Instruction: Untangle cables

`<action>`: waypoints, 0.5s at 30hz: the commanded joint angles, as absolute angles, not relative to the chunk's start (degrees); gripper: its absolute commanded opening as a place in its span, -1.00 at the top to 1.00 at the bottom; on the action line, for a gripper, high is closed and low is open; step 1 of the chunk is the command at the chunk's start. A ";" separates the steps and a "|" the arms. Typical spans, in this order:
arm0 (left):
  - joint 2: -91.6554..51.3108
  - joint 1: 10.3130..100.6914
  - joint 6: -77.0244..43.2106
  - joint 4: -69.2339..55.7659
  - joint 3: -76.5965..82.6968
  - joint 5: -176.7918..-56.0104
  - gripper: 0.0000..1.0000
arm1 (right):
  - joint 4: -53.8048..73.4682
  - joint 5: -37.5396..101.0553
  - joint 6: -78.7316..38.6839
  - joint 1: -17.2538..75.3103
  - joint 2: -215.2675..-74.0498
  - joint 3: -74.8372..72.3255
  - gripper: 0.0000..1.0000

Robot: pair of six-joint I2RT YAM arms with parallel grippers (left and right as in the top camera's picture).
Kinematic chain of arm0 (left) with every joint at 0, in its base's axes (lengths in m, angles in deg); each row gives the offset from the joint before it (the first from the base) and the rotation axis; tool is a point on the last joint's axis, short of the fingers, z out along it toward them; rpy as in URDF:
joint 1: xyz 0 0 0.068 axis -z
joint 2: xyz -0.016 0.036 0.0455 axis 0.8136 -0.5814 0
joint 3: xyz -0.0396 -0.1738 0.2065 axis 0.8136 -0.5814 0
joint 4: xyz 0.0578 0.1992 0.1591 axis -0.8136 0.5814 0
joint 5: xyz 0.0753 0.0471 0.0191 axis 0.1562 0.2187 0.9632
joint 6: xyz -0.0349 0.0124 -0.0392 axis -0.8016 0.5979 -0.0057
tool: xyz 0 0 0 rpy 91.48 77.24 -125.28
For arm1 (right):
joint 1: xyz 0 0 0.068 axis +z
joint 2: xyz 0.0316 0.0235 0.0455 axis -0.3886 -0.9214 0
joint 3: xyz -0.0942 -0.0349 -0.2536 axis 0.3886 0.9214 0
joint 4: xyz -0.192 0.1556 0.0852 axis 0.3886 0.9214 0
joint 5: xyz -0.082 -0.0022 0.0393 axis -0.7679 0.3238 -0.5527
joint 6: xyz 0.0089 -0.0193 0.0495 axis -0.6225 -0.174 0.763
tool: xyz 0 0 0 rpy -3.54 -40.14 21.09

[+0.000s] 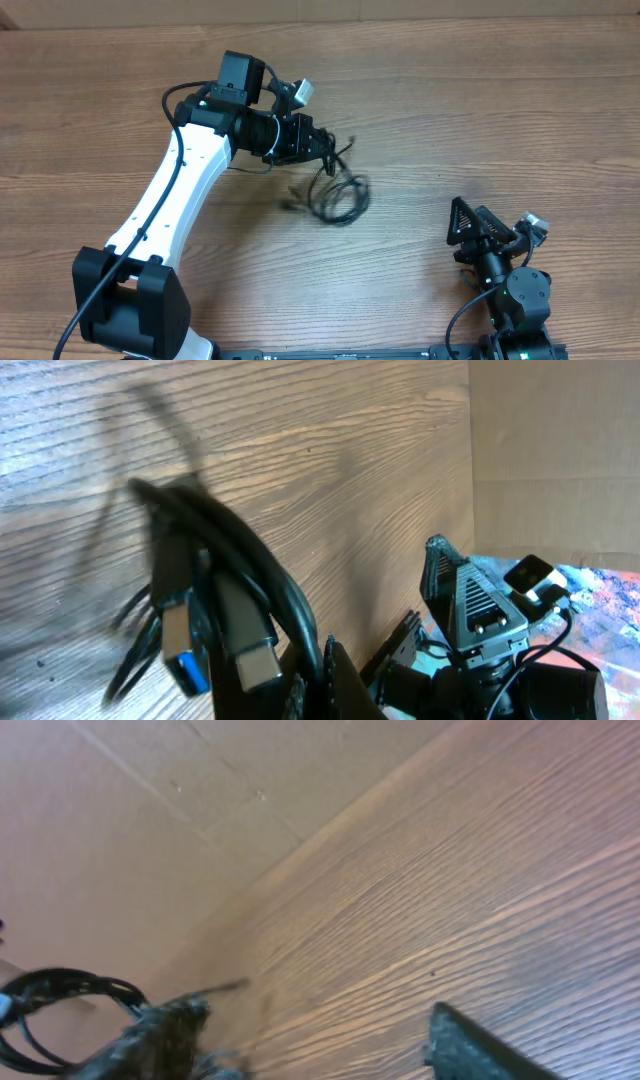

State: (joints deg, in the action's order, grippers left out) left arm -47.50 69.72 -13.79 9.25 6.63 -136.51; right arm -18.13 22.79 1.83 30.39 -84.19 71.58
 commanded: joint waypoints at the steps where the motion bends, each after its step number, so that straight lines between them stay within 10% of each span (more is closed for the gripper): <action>1: -46.28 69.81 -16.57 8.71 8.19 -137.32 0.92 | -18.29 21.89 1.61 30.20 -84.26 72.15 -0.73; 15: -46.28 72.47 -57.18 2.13 8.19 -134.35 0.92 | -24.23 33.78 -1.25 30.20 -84.26 72.15 -1.00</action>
State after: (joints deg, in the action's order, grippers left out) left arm -47.50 70.38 -42.49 2.46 6.66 -135.53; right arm -22.94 28.12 1.66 30.39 -84.19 71.58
